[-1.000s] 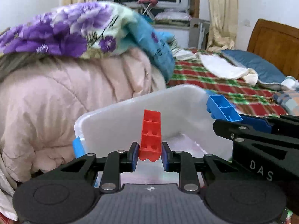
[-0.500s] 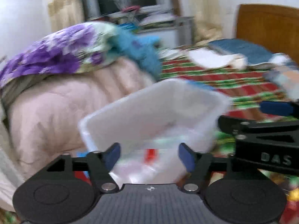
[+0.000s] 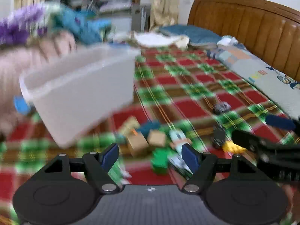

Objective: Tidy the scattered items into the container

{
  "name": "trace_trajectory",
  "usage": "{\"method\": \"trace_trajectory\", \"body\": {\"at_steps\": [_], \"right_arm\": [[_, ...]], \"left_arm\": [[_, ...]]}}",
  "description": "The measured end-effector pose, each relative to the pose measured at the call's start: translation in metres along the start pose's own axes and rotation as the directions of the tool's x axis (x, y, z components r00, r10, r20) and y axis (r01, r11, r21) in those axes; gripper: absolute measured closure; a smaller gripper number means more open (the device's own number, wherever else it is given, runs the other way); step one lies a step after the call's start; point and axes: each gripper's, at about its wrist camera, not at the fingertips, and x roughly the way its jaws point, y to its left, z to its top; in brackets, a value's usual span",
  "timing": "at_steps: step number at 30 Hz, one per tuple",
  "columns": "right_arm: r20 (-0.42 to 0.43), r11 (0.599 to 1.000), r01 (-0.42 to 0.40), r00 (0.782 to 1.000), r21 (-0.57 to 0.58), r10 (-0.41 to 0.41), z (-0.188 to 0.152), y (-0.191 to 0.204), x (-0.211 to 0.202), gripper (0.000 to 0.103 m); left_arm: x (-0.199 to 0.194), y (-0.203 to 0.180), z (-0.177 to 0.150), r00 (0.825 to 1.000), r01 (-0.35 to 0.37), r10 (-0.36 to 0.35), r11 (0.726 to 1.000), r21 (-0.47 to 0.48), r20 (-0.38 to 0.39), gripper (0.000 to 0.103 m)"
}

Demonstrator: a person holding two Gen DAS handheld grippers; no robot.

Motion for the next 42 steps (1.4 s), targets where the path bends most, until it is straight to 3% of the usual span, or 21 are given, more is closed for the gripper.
{"method": "trace_trajectory", "body": {"at_steps": [5, 10, 17, 22, 25, 29, 33, 35, 37, 41, 42], "right_arm": [[-0.014, 0.996, 0.074, 0.997, -0.051, -0.075, -0.036, -0.016, -0.012, 0.028], [-0.077, 0.996, 0.074, 0.994, -0.042, -0.077, -0.057, -0.032, -0.002, 0.046], [-0.054, 0.998, 0.061, 0.997, 0.011, -0.061, -0.067, -0.048, -0.002, 0.046], [-0.060, 1.000, 0.006, 0.998, 0.005, -0.006, -0.070, -0.043, 0.008, 0.046], [-0.069, 1.000, -0.022, 0.997, -0.017, 0.021, -0.075, -0.036, 0.013, 0.047], [-0.080, 0.999, -0.040, 0.996, -0.015, 0.039, -0.077, -0.031, 0.018, 0.046], [-0.074, 0.999, -0.040, 0.997, -0.030, 0.038, -0.077, -0.026, 0.017, 0.046], [-0.071, 0.999, -0.035, 0.997, -0.035, 0.032, -0.078, -0.025, 0.017, 0.046], [-0.074, 0.999, -0.034, 0.997, -0.032, 0.031, -0.077, -0.023, 0.018, 0.046], [-0.075, 0.999, -0.023, 0.997, -0.040, 0.020, -0.078, -0.021, 0.021, 0.046], [-0.073, 0.999, -0.025, 0.997, -0.044, 0.022, -0.077, -0.020, 0.023, 0.046]], "left_arm": [[0.010, -0.022, -0.023, 0.996, 0.073, -0.073, 0.997, -0.017, -0.048, 0.033], [0.030, -0.041, -0.040, 0.985, 0.097, -0.107, 0.992, -0.078, -0.139, 0.060], [0.053, -0.054, -0.036, 0.988, 0.025, -0.039, 0.995, -0.095, -0.152, 0.060], [0.068, -0.053, -0.029, 0.989, -0.004, -0.016, 0.991, -0.137, -0.149, 0.061], [0.066, -0.043, -0.034, 0.990, 0.031, -0.051, 0.988, -0.154, -0.131, 0.065], [0.058, -0.041, -0.041, 0.992, 0.036, -0.040, 0.999, -0.036, -0.119, 0.067], [0.049, -0.033, -0.047, 0.995, 0.060, -0.061, 0.998, -0.015, -0.076, 0.067], [0.047, -0.028, -0.052, 0.994, 0.094, -0.096, 0.995, -0.028, -0.048, 0.066], [0.049, -0.030, -0.053, 0.993, 0.104, -0.106, 0.994, -0.037, -0.046, 0.055], [0.053, -0.041, -0.053, 0.998, 0.053, -0.055, 0.998, -0.046, -0.040, 0.054], [0.054, -0.042, -0.054, 0.999, 0.037, -0.039, 0.998, -0.048, -0.038, 0.062]]}}
